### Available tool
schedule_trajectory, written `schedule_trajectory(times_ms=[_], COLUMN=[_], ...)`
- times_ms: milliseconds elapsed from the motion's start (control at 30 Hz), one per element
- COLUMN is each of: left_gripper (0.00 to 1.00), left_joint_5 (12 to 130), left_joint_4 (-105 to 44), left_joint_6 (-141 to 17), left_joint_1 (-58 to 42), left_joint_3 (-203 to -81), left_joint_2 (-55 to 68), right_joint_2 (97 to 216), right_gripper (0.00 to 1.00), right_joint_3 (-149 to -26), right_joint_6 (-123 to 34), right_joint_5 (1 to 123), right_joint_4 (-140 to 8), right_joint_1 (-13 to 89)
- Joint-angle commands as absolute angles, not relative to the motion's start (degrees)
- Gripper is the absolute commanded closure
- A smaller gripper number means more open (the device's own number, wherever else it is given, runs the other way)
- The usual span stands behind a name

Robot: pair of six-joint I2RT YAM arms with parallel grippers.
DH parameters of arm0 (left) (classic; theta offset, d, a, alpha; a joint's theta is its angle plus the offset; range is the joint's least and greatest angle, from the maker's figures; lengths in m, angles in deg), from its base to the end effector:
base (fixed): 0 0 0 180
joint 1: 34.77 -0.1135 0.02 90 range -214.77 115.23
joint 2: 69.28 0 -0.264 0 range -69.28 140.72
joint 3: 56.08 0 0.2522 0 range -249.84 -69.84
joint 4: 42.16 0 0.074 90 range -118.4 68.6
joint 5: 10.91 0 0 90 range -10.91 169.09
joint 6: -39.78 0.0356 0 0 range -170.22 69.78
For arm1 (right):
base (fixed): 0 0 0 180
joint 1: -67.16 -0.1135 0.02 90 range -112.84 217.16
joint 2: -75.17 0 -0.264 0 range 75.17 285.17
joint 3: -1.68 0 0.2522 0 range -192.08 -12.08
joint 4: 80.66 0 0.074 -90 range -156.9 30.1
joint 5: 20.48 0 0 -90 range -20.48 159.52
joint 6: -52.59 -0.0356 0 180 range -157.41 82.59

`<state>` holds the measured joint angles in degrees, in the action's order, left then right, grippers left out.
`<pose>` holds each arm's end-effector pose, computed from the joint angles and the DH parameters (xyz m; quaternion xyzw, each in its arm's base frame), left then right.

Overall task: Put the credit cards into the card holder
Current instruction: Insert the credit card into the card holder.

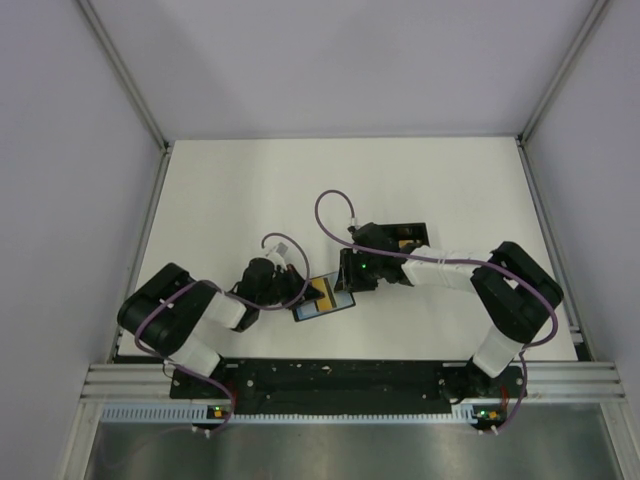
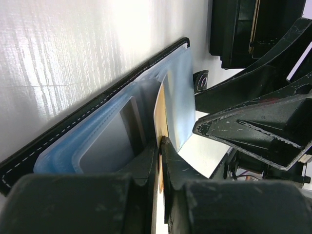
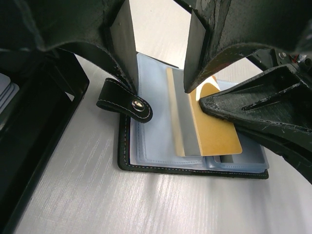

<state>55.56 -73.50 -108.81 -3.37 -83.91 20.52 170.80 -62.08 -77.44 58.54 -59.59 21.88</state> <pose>0.1884 -0.1316 0.1005 -0.1018 0.8504 -0.4681 0.2176 0.2244 0.2362 0.1561 -0.0736 0.9414 0.2811 0.1712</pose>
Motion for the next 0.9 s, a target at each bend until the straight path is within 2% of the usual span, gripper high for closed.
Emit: schedule_trajectory(times_ms=[0, 167, 300, 433, 867], left_gripper=[0.89, 0.79, 0.67, 0.59, 0.5], left_joint_5=[56.23, 56.32, 57.64, 58.87, 60.71], left_joint_4=[-68.66, -66.47, -61.9, -56.19, -41.16], left_joint_6=[-106.03, -105.77, -105.42, -104.36, -99.36], left_joint_1=[-2.43, -2.51, -2.43, -2.43, -2.51], left_joint_3=[-84.25, -86.27, -86.28, -86.8, -93.48], left_joint_2=[23.26, 23.88, 21.34, 17.74, 12.37], right_joint_2=[170.26, 169.82, 169.56, 169.03, 168.77], right_gripper=[0.58, 0.58, 0.57, 0.57, 0.57], right_joint_3=[-62.7, -62.79, -62.88, -62.88, -62.62], right_joint_6=[-77.4, -77.31, -77.48, -77.66, -77.93], right_joint_5=[59.76, 60.03, 60.73, 61.61, 62.23], right_joint_4=[-58.99, -58.9, -58.38, -57.94, -58.02], right_joint_1=[21.19, 21.28, 21.28, 21.28, 21.19])
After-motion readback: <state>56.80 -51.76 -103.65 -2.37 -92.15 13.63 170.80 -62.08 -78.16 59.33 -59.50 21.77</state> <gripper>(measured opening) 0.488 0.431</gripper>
